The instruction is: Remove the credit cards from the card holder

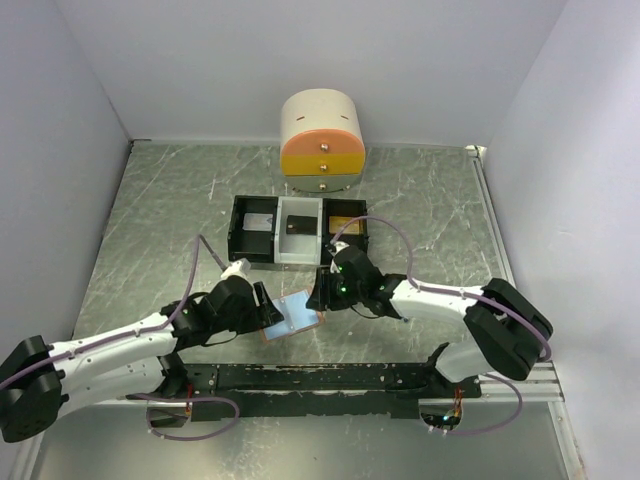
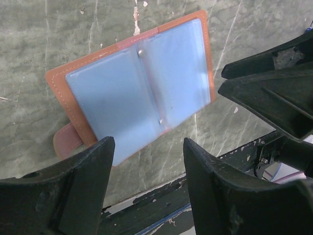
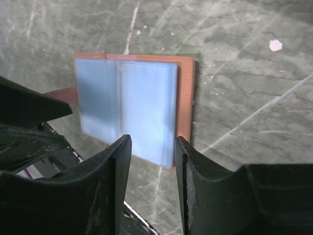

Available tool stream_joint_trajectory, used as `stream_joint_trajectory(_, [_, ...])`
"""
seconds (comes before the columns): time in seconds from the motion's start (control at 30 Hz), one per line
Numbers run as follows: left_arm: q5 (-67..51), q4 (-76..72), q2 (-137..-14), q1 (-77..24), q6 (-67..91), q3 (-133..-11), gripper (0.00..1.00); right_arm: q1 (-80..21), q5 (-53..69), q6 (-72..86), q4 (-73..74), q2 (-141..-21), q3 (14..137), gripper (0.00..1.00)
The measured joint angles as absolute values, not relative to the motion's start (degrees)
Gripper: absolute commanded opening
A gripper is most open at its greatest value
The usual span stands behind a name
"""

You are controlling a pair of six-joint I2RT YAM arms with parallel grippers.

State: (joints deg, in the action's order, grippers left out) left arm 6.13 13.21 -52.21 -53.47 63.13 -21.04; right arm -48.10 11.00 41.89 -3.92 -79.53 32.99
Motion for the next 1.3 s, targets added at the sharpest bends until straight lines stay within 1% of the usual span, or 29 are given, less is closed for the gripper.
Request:
stream_joint_trajectory(0.23, [6.3,13.2,-53.5,-53.5,63.5,-21.0,0.66,-48.1,11.2,42.3,-3.9,-82.5,33.6,0.33])
stream_joint_trajectory(0.4, [6.5,13.2,-55.6,-53.5,63.5,-21.0,0.6,-48.1,12.5,42.4,-4.9,-83.3,33.7,0.3])
stream_joint_trajectory(0.6, [6.5,13.1,-58.4,-53.5,63.5,-21.0,0.54,-48.1,13.4,42.4,-5.8,-83.7,33.8,0.28])
stream_joint_trajectory(0.73, [6.7,12.8,-59.3,-53.5,63.5,-21.0,0.49,-48.2,13.1,42.4,-5.9,-86.4,34.2,0.28])
stream_joint_trajectory(0.87, [6.9,12.7,-59.6,-53.5,63.5,-21.0,0.47,-48.4,11.3,42.6,-5.4,-87.3,35.2,0.3])
stream_joint_trajectory(0.97, [7.1,12.7,-59.6,-53.5,63.5,-21.0,0.47,-48.5,11.2,42.6,-5.7,-87.6,35.3,0.29])
stream_joint_trajectory(1.03, [7.1,12.7,-59.6,-53.5,63.5,-21.0,0.46,-48.5,12.5,42.5,-6.5,-88.2,35.5,0.28])
stream_joint_trajectory(1.3, [7.1,11.5,-60.9,-53.5,63.4,-21.1,0.43,-48.8,21.6,44.3,-13.6,-91.5,34.7,0.18])
